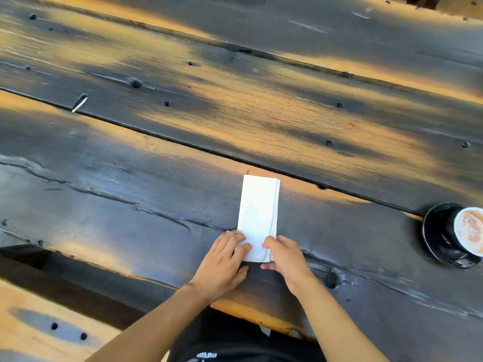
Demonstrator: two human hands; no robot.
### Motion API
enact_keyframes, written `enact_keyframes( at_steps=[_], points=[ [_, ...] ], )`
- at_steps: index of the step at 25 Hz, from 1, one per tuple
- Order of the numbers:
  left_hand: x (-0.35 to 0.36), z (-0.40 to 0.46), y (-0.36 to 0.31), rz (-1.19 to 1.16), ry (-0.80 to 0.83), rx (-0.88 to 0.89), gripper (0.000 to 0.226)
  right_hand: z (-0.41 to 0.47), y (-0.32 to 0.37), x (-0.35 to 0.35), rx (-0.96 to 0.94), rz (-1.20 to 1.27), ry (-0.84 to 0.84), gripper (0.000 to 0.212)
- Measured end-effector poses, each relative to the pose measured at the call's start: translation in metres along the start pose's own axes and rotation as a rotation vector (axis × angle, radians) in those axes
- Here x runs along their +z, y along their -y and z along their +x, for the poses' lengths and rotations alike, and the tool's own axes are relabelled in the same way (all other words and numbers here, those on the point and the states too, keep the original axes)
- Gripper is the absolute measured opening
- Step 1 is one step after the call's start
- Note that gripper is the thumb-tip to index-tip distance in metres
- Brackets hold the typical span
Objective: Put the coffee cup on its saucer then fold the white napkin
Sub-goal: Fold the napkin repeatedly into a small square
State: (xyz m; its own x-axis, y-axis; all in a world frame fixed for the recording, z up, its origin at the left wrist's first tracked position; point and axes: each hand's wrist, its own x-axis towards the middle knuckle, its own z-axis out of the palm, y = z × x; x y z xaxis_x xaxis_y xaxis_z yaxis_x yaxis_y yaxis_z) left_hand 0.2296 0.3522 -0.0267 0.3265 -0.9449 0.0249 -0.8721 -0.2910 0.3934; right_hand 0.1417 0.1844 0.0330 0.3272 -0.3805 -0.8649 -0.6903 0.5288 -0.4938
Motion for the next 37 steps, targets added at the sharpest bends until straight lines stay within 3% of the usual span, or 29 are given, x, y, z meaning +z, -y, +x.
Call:
enact_keyframes(
  at_steps=[4,7,9,11,12,14,17,23,26,31,37],
  points=[
    [0.002,0.005,0.003,-0.237,-0.231,-0.065,0.026,-0.001,0.005,-0.004,0.063,0.37,0.204,0.025],
    [-0.004,0.014,0.006,-0.324,-0.371,-0.156,0.017,0.001,0.001,-0.008,-0.023,0.349,0.126,0.02],
    [-0.007,0.018,0.007,-0.34,-0.391,-0.188,0.018,0.005,-0.009,-0.018,-0.313,0.05,-0.139,0.02],
    [-0.01,0.022,0.009,-0.338,-0.379,-0.17,0.018,0.004,-0.016,-0.032,-0.712,-0.43,-0.299,0.05],
    [-0.012,0.024,0.011,-0.326,-0.377,-0.142,0.018,0.006,-0.017,-0.036,-0.891,-0.657,-0.266,0.064],
    [-0.017,0.03,0.017,-0.267,-0.373,-0.036,0.016,0.015,-0.015,-0.039,-1.109,-0.952,-0.144,0.067],
    [-0.027,0.036,0.025,-0.136,-0.333,0.18,0.013,0.033,-0.009,-0.042,-1.239,-0.965,-0.1,0.051],
    [-0.03,0.044,0.045,-0.143,-0.144,0.241,0.019,0.033,-0.007,-0.052,-1.237,-0.931,-0.096,0.05],
    [-0.029,0.05,0.047,-0.229,-0.069,0.216,0.019,0.036,-0.007,-0.054,-1.144,-0.944,-0.076,0.043],
    [-0.04,0.063,0.038,-0.465,0.053,-0.095,0.02,0.037,0.011,-0.054,-0.861,-0.808,-0.049,0.023],
    [-0.048,0.097,0.027,-0.442,0.051,-0.359,0.022,0.045,0.047,-0.049,-0.65,-0.677,-0.037,0.013]
  ],
)
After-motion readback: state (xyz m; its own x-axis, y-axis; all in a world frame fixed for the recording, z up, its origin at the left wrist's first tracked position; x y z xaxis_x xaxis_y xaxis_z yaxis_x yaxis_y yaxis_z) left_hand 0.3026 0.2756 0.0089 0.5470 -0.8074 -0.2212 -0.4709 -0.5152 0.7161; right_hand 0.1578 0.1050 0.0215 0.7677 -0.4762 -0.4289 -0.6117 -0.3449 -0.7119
